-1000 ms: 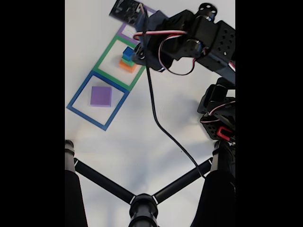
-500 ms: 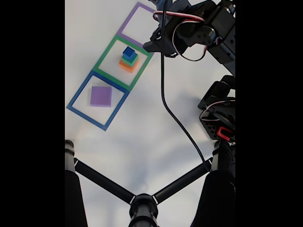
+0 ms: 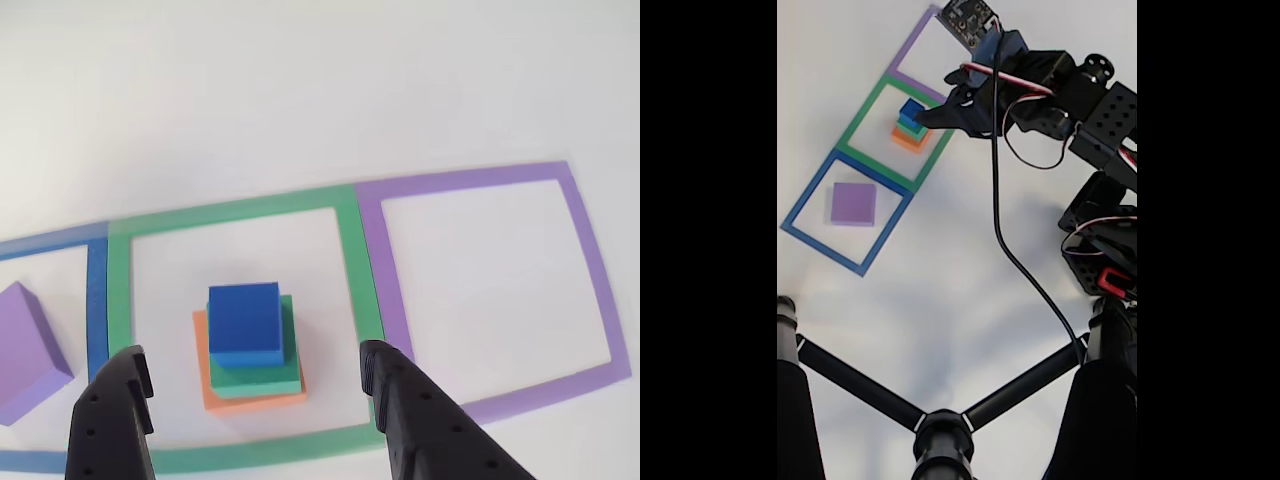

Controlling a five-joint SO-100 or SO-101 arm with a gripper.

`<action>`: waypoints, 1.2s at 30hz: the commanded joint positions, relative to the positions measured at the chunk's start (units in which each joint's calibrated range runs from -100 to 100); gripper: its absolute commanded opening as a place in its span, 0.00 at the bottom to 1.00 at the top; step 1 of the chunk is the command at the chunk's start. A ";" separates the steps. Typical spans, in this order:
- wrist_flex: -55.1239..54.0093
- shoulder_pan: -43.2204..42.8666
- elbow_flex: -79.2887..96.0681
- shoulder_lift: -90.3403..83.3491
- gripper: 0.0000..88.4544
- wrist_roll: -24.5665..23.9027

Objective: Tower of hanoi

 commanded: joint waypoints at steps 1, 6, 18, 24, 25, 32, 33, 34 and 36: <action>-10.04 0.83 4.42 -2.09 0.27 0.39; -19.92 0.83 10.69 -0.48 0.28 0.39; -39.91 -0.39 17.69 10.57 0.29 0.39; -48.49 -0.85 17.69 18.99 0.28 0.39; -48.97 -1.00 17.60 19.63 0.28 0.39; -53.02 -2.45 17.33 23.47 0.28 0.39; -53.75 -2.75 17.24 24.04 0.28 0.39; -53.99 -3.06 17.06 24.44 0.28 0.39; -54.48 -3.52 16.60 25.24 0.27 0.39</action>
